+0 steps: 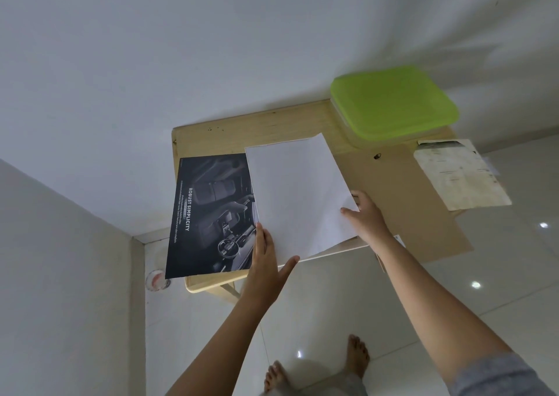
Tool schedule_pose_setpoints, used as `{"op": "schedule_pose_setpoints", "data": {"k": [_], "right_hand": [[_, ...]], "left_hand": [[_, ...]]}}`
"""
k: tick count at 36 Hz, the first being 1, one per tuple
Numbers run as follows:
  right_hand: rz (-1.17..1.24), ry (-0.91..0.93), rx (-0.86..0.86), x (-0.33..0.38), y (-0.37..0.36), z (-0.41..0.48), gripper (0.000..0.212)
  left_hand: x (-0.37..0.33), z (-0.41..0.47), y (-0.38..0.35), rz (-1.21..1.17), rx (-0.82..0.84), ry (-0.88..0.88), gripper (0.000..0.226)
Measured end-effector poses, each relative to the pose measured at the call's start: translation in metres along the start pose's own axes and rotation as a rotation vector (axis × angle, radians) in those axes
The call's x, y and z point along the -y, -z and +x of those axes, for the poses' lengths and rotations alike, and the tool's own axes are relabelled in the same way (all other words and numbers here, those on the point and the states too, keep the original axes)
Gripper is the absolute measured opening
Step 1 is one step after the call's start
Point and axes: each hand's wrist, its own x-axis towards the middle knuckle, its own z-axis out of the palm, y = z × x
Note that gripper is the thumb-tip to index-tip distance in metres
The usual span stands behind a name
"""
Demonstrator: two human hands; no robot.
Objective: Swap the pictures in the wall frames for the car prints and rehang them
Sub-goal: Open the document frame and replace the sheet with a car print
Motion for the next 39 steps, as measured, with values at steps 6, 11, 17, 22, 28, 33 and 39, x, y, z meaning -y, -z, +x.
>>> {"op": "schedule_pose_setpoints", "data": {"k": [6, 11, 17, 22, 28, 33, 39], "right_hand": [[0.022, 0.065, 0.008, -0.005, 0.0, -0.004, 0.057], [0.162, 0.129, -0.024, -0.014, 0.002, -0.012, 0.056], [0.275, 0.189, -0.055, -0.017, 0.009, -0.016, 0.053], [0.386, 0.218, -0.018, -0.018, 0.02, -0.015, 0.053], [0.577, 0.221, -0.017, -0.012, 0.044, -0.013, 0.053], [0.6, 0.218, -0.052, -0.019, 0.085, -0.01, 0.053], [0.473, 0.203, -0.214, -0.042, 0.151, -0.008, 0.047]], "left_hand": [[0.0, 0.0, -0.002, 0.005, -0.018, -0.003, 0.095], [-0.002, 0.0, -0.004, -0.008, -0.037, 0.029, 0.09], [-0.008, 0.007, -0.001, -0.061, -0.112, 0.073, 0.082], [-0.021, 0.014, 0.009, -0.087, -0.163, 0.026, 0.074], [-0.055, 0.026, 0.022, -0.29, -0.248, 0.003, 0.066], [-0.091, 0.04, 0.017, -0.447, -0.253, 0.021, 0.064], [-0.147, 0.054, -0.022, -0.573, -0.205, -0.049, 0.065]]}}
